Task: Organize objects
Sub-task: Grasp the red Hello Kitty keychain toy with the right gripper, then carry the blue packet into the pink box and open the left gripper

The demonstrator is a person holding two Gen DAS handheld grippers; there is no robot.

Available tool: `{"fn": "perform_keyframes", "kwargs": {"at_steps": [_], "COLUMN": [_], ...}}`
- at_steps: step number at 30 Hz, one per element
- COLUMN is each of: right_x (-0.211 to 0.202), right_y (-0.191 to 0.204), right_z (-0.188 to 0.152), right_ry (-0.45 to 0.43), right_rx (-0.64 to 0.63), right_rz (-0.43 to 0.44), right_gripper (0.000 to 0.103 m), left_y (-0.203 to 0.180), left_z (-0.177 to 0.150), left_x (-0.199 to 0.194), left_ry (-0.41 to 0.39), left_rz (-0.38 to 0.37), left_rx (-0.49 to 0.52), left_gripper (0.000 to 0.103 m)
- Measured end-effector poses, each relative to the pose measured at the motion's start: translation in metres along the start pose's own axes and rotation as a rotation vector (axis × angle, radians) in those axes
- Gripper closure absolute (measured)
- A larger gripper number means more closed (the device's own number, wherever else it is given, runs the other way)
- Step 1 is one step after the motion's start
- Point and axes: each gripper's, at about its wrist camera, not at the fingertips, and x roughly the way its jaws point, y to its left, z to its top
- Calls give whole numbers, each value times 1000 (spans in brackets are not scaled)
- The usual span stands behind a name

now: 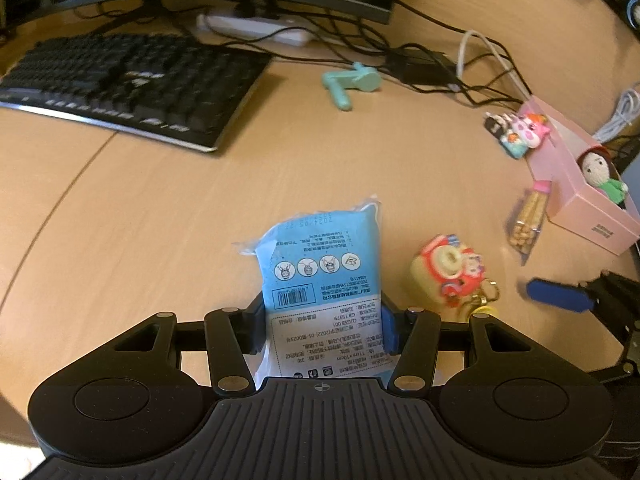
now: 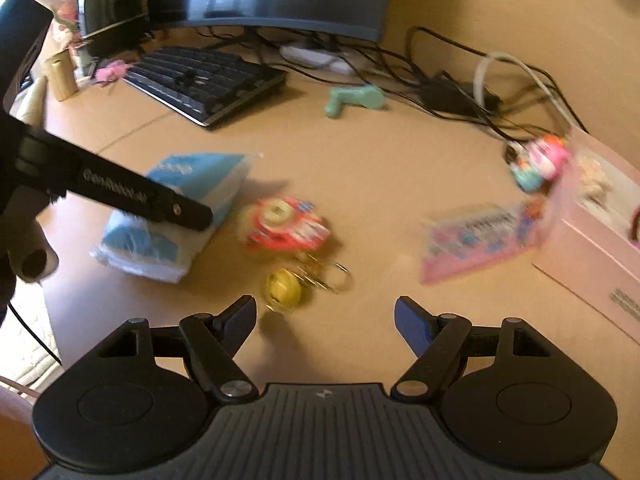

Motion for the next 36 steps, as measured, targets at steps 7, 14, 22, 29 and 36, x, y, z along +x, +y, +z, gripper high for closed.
{"fn": "perform_keyframes", "kwargs": {"at_steps": [7,14,22,29,36], "right_x": [27,39,-26,-89,-145], "right_y": [21,20,1,-37,-71], "right_z": [26,30,-7,-43,-72], "right_ry": [-39,-2,-12,-44,-126], "right_rx": [-52,25,137,300,415], "right_rz": [-2,11,-76,-242,-377], "right_gripper": [26,43,43,43,43], "left_y": [31,30,-18,-93,-160], "left_z": [-8,-14,-19,-25,11], "left_x": [-14,-19,-10,3,-24], "left_ry": [-5,9,49,137,85], "left_rz": [42,28,-74,-264,-436], "left_rx": [-50,9,172,357,426], "left_gripper": [46,46,46,47,48]}}
